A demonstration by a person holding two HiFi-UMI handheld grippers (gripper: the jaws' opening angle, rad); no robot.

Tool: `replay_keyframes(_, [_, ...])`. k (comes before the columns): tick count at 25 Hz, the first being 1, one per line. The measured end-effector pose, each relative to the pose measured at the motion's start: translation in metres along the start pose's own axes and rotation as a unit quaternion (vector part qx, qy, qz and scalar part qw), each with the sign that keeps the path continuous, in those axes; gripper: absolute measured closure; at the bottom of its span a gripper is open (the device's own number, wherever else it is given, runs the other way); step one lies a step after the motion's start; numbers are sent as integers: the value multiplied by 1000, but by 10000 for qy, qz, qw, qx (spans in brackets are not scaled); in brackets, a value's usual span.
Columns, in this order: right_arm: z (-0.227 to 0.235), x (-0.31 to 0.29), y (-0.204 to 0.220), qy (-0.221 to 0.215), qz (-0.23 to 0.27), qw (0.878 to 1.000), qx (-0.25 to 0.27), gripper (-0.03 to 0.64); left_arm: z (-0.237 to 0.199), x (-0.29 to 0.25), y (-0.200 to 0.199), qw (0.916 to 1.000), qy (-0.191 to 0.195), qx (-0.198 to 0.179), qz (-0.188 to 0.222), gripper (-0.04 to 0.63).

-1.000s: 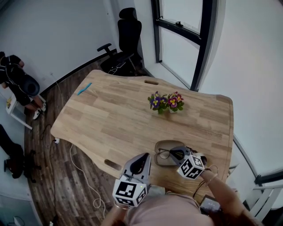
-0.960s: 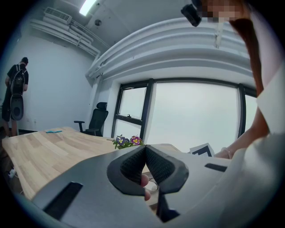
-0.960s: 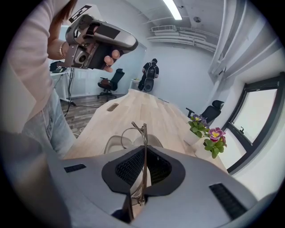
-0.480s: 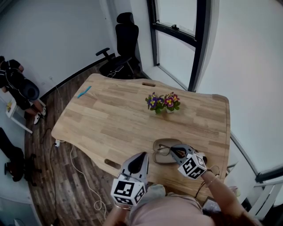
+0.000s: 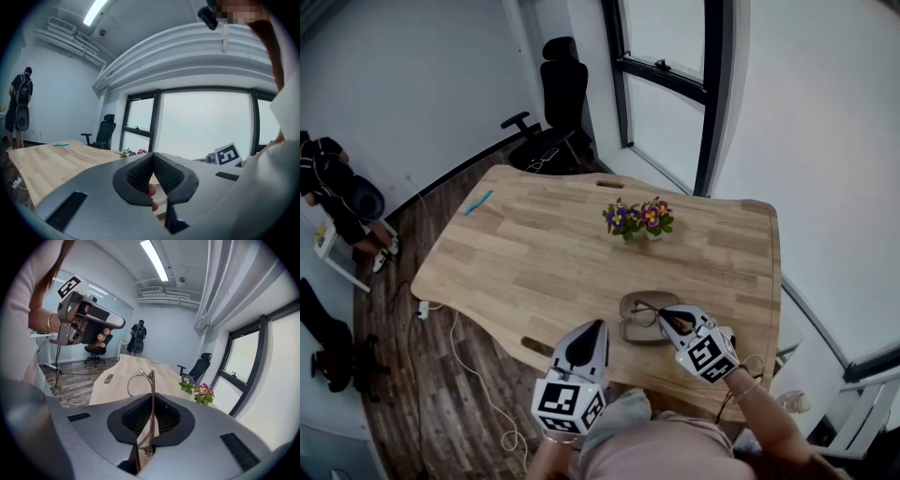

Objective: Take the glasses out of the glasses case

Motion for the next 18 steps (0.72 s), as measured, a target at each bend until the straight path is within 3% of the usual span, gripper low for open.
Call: replay_keyframes(18, [11,58,-33,809,829,9917,-564,604,28,14,-12,9994,-295,-55,155,595])
Point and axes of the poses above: the fingertips, and each gripper's own axes: x backward along the fingers, z to its right, y out of its underside, the point moved 5 cm from there along x, backward along the fingers, and after that the axes turned 11 degrees about z, right-handed, at the moved point
